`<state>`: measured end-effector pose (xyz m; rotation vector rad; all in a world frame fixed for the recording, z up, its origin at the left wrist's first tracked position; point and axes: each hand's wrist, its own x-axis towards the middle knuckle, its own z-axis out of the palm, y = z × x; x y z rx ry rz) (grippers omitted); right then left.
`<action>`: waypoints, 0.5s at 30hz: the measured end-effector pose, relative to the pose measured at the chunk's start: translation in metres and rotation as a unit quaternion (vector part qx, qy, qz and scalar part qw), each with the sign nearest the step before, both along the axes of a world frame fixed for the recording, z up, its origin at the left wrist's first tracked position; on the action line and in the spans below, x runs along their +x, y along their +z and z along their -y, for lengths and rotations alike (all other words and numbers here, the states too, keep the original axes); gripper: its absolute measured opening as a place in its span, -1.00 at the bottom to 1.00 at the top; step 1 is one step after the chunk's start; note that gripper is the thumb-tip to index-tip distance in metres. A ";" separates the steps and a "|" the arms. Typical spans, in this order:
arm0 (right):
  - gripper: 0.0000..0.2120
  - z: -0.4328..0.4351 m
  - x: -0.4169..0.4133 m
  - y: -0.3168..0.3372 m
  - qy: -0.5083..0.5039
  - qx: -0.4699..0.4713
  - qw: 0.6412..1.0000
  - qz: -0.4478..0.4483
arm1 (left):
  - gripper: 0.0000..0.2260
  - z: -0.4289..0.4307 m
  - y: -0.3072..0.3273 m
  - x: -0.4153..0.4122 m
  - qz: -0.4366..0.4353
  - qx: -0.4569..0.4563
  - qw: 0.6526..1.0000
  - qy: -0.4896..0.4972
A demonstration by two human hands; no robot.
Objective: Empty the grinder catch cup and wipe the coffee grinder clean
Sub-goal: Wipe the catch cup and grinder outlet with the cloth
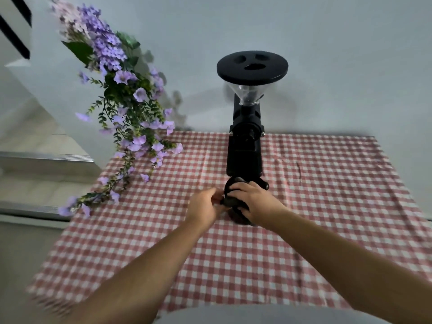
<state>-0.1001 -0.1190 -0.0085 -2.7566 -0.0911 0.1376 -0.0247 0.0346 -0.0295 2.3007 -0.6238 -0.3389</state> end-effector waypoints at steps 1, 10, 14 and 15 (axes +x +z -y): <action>-0.57 0.002 0.002 0.002 0.018 -0.026 0.999 -0.004 | -0.73 0.000 -0.001 -0.001 -0.014 -0.010 1.000 0.014; -0.62 -0.013 0.002 -0.004 -0.085 -0.094 0.992 0.024 | -0.78 0.002 -0.007 0.002 -0.044 -0.036 0.998 0.020; -0.57 0.015 0.004 0.005 0.015 -0.098 0.995 -0.011 | -0.77 0.002 -0.004 0.003 -0.046 -0.021 0.999 0.013; -0.58 0.027 0.006 0.010 0.011 -0.100 0.995 -0.027 | -0.77 0.004 -0.002 0.004 -0.043 -0.020 0.999 0.008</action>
